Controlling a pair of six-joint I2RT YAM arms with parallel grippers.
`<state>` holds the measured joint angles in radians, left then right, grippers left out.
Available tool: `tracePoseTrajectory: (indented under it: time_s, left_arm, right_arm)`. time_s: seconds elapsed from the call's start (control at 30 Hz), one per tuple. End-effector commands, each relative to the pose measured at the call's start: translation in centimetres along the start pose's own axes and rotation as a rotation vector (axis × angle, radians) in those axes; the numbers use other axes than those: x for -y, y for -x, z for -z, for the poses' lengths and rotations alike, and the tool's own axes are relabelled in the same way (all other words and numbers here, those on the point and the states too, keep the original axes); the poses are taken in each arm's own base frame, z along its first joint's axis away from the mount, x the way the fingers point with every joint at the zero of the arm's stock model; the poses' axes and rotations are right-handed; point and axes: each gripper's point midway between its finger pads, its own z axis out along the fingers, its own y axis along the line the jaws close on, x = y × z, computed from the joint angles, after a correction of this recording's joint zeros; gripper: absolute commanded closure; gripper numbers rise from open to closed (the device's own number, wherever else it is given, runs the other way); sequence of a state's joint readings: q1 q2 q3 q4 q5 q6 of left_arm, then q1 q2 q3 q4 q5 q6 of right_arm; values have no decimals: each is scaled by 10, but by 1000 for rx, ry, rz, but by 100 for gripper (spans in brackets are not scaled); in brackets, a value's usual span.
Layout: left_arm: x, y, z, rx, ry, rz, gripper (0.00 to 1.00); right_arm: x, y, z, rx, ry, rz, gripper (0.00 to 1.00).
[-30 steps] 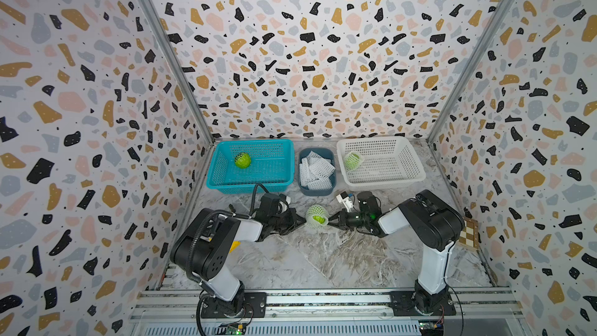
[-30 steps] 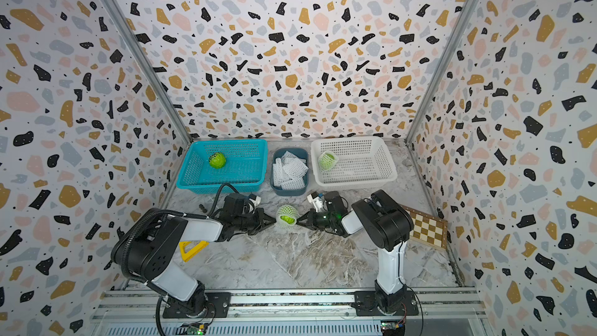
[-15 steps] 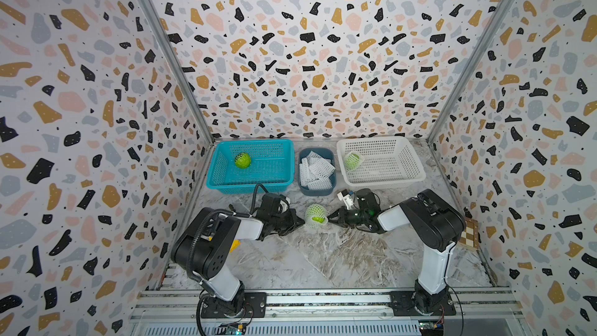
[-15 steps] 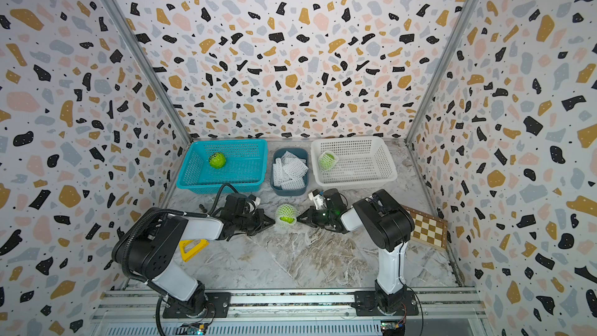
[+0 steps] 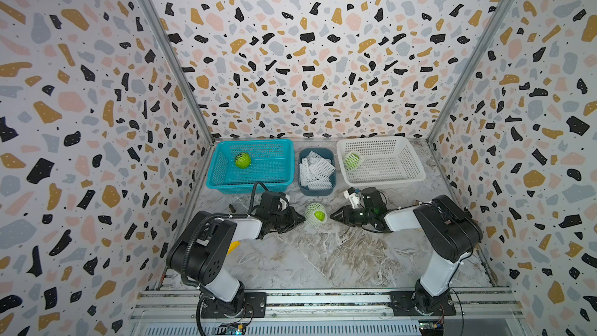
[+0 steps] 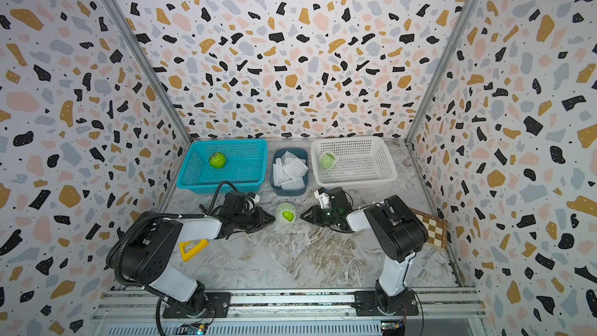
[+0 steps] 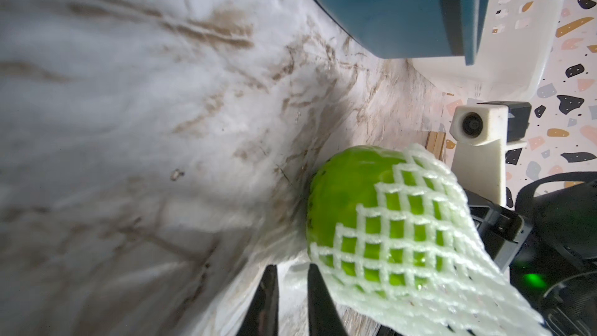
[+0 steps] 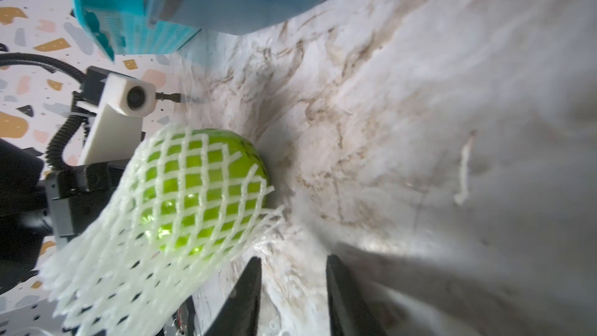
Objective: Sleeve custard apples in foam nets
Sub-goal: Put on the foam net on the custard apple.
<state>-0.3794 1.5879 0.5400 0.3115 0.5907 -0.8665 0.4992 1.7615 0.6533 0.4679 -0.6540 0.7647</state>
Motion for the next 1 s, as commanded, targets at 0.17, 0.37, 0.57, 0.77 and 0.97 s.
tracePoseTrajectory:
  time_s: [0.17, 0.37, 0.57, 0.77, 0.97]
  left_arm:
    - [-5, 0, 4, 27, 17, -7, 70]
    - [-8, -5, 15, 50, 35, -2, 60]
    - [-7, -10, 38, 100, 73, -4, 47]
    - [-2, -16, 65, 146, 107, -19, 37]
    - [2, -20, 81, 178, 107, -28, 36]
  right_arm:
    - [2, 4, 26, 26, -216, 113, 44]
    - [-27, 15, 38, 69, -315, 236, 25]
    - [-70, 21, 33, 82, -332, 326, 4]
    - [-94, 24, 15, 63, -345, 373, 1]
    - [-91, 22, -12, -7, -416, 370, 2]
